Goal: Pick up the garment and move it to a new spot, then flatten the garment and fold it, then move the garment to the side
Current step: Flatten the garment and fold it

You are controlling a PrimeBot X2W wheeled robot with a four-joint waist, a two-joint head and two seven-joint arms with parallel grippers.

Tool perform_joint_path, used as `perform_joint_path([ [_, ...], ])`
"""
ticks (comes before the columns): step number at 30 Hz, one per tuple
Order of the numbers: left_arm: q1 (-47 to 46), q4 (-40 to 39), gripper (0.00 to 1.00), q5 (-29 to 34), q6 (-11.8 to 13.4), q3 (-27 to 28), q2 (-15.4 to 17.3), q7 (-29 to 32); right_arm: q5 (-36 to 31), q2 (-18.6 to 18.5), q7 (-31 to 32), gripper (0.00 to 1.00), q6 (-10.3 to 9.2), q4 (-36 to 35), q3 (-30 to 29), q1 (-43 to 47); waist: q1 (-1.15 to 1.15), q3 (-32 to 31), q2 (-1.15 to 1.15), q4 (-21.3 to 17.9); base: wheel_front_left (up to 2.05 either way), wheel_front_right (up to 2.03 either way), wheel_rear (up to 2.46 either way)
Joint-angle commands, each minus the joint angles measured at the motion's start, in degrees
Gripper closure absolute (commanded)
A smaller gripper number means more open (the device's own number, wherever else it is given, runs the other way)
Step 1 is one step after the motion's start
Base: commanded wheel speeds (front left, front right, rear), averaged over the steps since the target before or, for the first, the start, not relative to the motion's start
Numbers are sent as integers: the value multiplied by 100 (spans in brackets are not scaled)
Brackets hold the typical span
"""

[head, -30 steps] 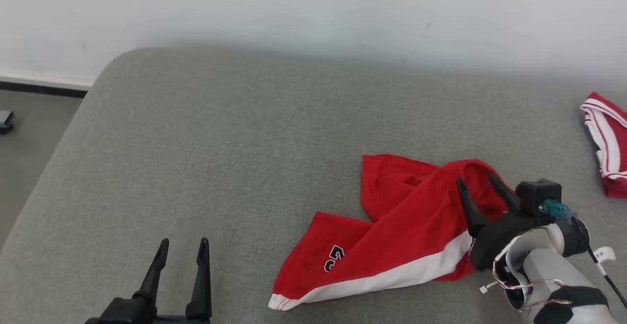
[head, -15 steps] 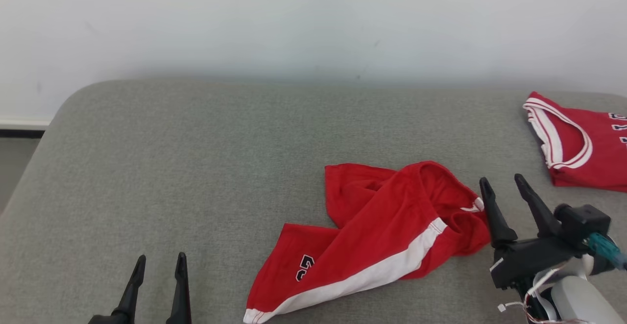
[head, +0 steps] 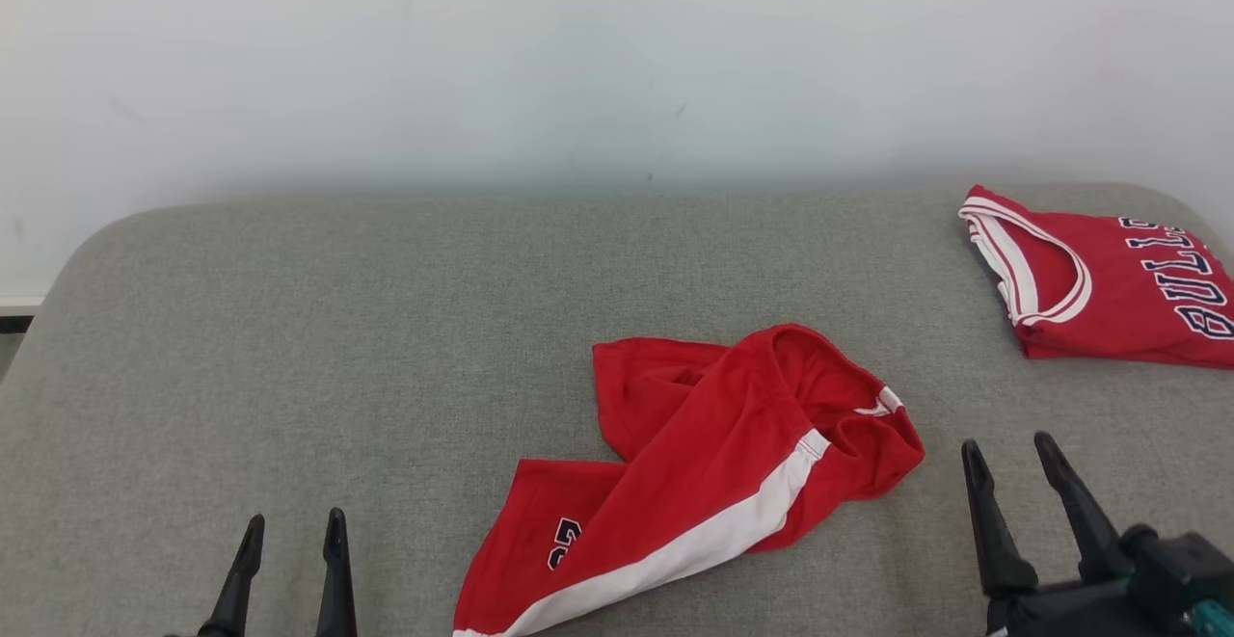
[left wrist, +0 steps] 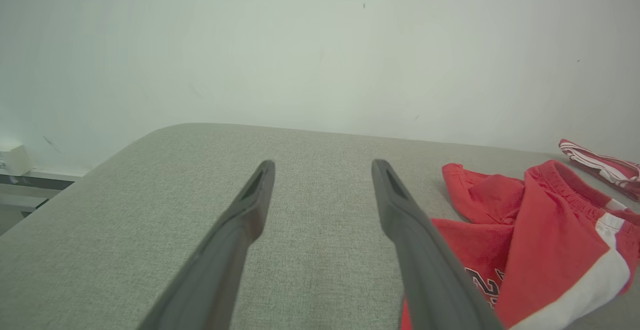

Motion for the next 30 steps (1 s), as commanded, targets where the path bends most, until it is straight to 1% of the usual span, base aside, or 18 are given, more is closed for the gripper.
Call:
perform_joint_path([
  [1,79,-29,0,28,9,18,25,-17,-58,26,-21,0,-16,-37,-29,97,1,-20,0,-18,0,0,0],
  [7,150,-69,0,52,8,9,58,-17,-226,196,-22,0,-16,-328,-215,597,1,-101,0,-39,0,0,0],
  [12,189,-97,0,96,9,-18,88,-17,-301,360,19,0,-16,-475,-301,813,1,-133,0,-2,0,0,0],
  [18,228,-124,0,160,9,-55,141,-17,-360,488,45,0,-16,-460,-346,911,1,-164,0,88,0,0,0],
  [25,312,-120,0,148,9,-152,228,-17,-405,528,57,0,-16,-356,-397,919,1,-180,0,184,0,0,0],
  [30,355,-132,0,175,9,-130,230,-17,-404,526,52,0,-16,-310,-406,930,1,-187,0,210,0,0,0],
])
